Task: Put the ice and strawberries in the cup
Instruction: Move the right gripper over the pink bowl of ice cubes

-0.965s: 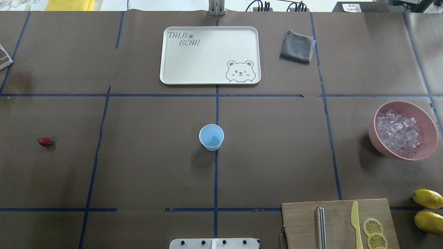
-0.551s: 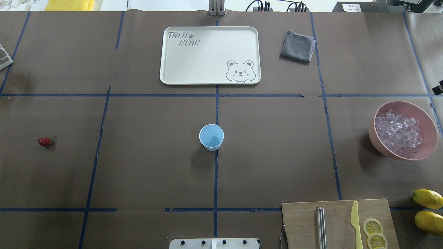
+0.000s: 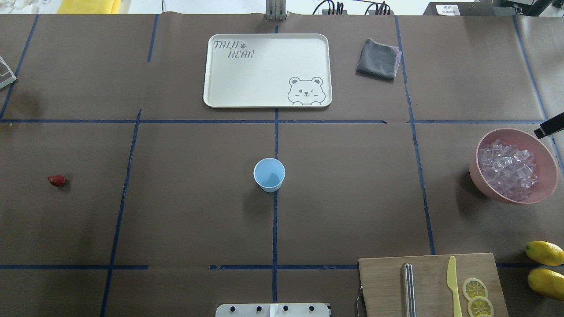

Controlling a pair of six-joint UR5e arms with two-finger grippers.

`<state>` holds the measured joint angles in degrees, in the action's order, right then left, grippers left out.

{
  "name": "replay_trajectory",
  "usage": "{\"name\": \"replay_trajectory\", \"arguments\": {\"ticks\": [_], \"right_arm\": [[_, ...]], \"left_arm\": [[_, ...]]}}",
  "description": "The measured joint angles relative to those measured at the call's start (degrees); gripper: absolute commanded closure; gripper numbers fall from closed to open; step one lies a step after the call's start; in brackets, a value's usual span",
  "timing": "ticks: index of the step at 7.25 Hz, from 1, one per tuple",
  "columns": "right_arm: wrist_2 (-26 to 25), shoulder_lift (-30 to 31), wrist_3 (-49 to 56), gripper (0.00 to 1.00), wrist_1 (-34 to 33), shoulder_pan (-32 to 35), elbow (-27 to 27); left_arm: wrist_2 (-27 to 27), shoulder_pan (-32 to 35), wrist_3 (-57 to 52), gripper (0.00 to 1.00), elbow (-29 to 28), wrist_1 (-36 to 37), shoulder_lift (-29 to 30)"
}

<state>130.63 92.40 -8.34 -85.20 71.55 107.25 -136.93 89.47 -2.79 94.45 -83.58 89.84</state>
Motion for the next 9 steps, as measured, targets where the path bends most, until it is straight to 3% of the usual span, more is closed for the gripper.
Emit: {"name": "replay_trajectory", "arguments": {"ticks": [2, 9], "right_arm": [[-0.1, 0.0, 0.1, 0.38, 0.0, -1.3, -0.9], [-1.4, -1.1, 0.5, 0.42, 0.1, -5.1, -4.5]], "left_arm": [[0.0, 0.0, 0.0, 0.00, 0.0, 0.0, 0.1], [0.2, 0.0, 0.0, 0.00, 0.0, -0.1, 0.1]]}}
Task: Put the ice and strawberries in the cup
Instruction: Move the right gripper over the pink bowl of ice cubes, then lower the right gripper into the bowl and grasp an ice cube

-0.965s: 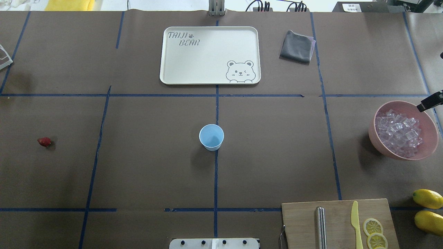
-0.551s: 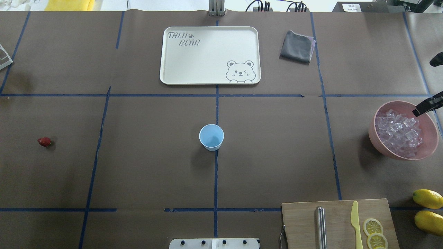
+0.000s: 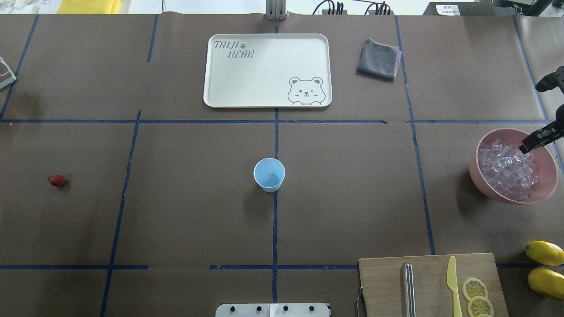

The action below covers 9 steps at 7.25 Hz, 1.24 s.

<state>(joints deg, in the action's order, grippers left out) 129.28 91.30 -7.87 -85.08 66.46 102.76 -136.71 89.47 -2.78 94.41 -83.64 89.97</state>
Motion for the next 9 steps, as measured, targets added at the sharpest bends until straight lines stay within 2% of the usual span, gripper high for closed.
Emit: {"name": "replay_trajectory", "arguments": {"ticks": [9], "right_arm": [[0.1, -1.1, 0.0, 0.42, 0.0, -2.1, -2.6]], "left_arm": [[0.0, 0.0, 0.1, 0.00, 0.0, 0.1, 0.1]]}}
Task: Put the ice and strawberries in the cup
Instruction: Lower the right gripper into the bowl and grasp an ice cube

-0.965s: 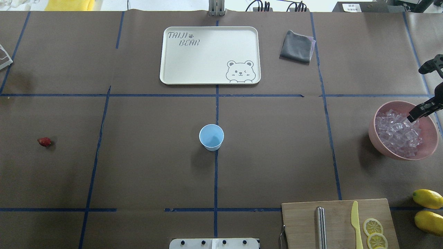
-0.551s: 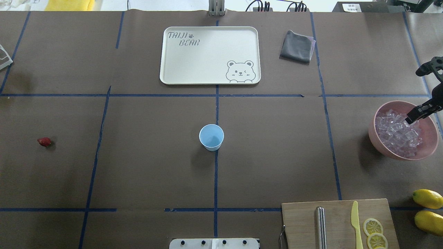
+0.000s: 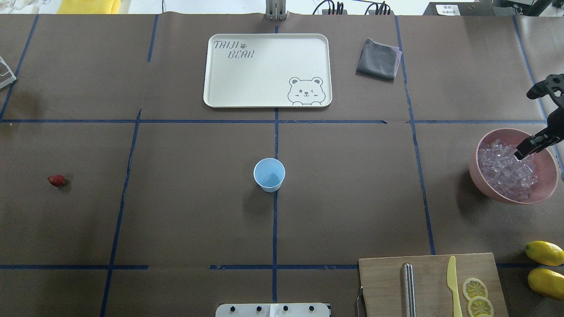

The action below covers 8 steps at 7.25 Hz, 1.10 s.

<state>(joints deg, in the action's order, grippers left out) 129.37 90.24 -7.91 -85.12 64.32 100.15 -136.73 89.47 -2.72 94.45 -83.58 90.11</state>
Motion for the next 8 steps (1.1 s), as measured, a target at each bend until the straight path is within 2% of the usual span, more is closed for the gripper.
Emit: {"name": "replay_trajectory", "arguments": {"ticks": [8], "right_arm": [[-0.2, 0.1, 0.2, 0.44, 0.0, -0.2, -0.9]], "left_arm": [[-0.1, 0.0, 0.0, 0.00, 0.0, 0.0, 0.2]]}}
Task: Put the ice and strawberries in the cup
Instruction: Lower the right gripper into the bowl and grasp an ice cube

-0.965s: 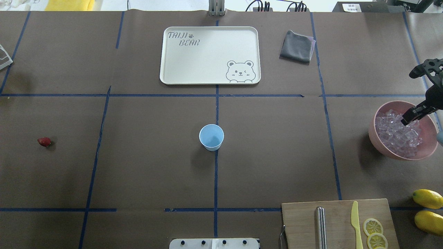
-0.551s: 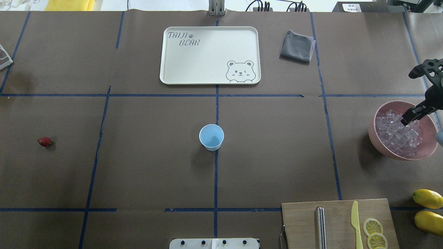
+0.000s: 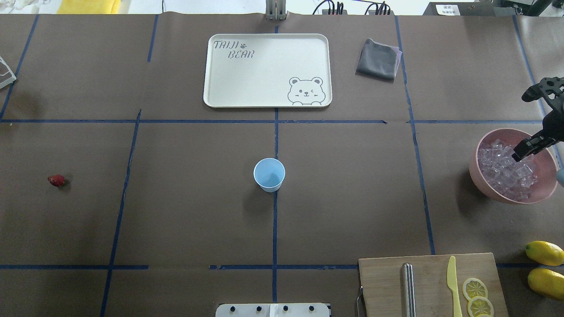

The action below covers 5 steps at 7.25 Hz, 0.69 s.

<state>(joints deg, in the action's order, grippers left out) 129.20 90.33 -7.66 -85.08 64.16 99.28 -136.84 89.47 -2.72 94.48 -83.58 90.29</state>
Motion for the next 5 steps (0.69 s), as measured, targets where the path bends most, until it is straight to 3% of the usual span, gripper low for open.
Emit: {"name": "replay_trajectory", "arguments": {"ticks": [1, 4, 5], "right_arm": [[0.0, 0.0, 0.0, 0.50, 0.0, 0.0, 0.0], [0.0, -0.1, 0.0, 0.90, 0.0, -0.1, 0.0], [0.0, -0.1, 0.0, 0.98, 0.0, -0.2, 0.0]], "left_arm": [[0.0, 0.0, 0.0, 0.00, 0.0, 0.0, 0.0], [0.0, 0.0, 0.0, 0.00, 0.0, 0.0, 0.1], [0.0, 0.0, 0.0, 0.00, 0.0, 0.0, 0.1]]}}
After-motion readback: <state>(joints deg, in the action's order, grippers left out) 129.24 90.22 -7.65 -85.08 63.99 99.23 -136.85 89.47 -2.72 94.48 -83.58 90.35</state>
